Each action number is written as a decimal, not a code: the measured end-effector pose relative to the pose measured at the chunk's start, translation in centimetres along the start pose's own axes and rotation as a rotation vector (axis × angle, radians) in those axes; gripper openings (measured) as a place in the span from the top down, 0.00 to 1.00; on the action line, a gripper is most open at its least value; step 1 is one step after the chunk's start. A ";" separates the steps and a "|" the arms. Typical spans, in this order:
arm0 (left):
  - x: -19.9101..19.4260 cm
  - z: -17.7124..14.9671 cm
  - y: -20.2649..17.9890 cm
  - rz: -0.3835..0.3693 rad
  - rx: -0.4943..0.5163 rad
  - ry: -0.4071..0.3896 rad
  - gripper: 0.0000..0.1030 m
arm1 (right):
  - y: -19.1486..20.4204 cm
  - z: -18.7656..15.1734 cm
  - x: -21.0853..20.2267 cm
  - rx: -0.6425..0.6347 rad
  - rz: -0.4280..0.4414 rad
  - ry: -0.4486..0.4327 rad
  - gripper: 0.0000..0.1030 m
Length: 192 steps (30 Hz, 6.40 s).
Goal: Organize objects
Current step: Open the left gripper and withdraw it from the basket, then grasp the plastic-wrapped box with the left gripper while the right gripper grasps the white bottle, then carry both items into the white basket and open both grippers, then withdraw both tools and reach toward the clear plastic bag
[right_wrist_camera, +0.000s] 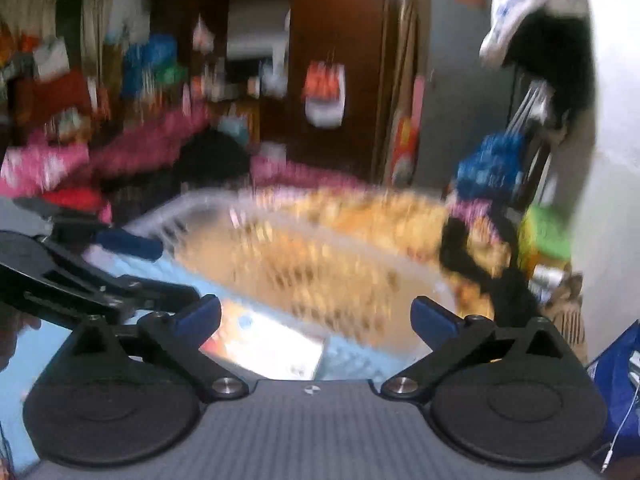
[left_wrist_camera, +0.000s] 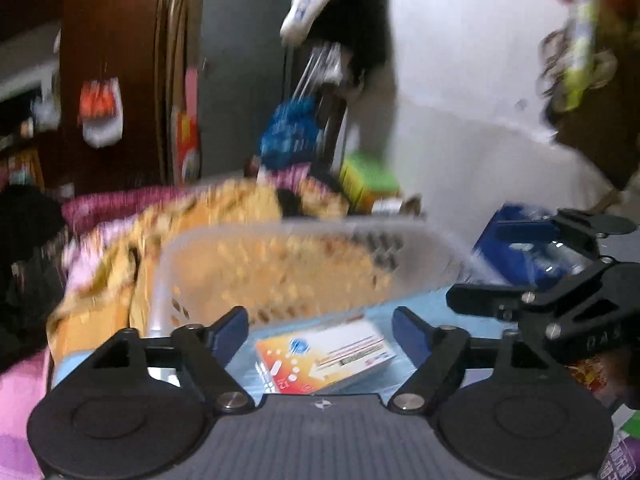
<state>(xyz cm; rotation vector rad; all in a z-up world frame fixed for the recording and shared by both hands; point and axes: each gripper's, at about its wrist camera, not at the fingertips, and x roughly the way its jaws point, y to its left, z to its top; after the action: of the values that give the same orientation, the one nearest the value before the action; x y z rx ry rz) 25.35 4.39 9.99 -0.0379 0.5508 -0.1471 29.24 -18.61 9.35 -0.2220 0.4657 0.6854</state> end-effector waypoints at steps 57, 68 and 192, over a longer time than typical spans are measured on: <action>-3.6 -13.6 4.2 0.139 -0.017 -0.091 0.13 | 2.5 -18.7 -5.2 0.100 0.002 -0.025 0.00; -2.6 -14.4 4.8 0.091 -0.035 -0.057 0.31 | 1.9 -19.1 -4.7 0.121 0.028 0.018 0.14; -13.1 -24.5 -5.0 0.173 0.124 -0.222 0.07 | 3.6 -21.8 -10.4 0.075 0.084 -0.218 0.12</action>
<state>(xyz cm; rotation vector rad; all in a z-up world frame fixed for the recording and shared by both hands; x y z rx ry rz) 0.82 1.47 -3.69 0.1124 0.3202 -0.0077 12.53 -29.19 -4.86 -0.0565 0.2924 0.7632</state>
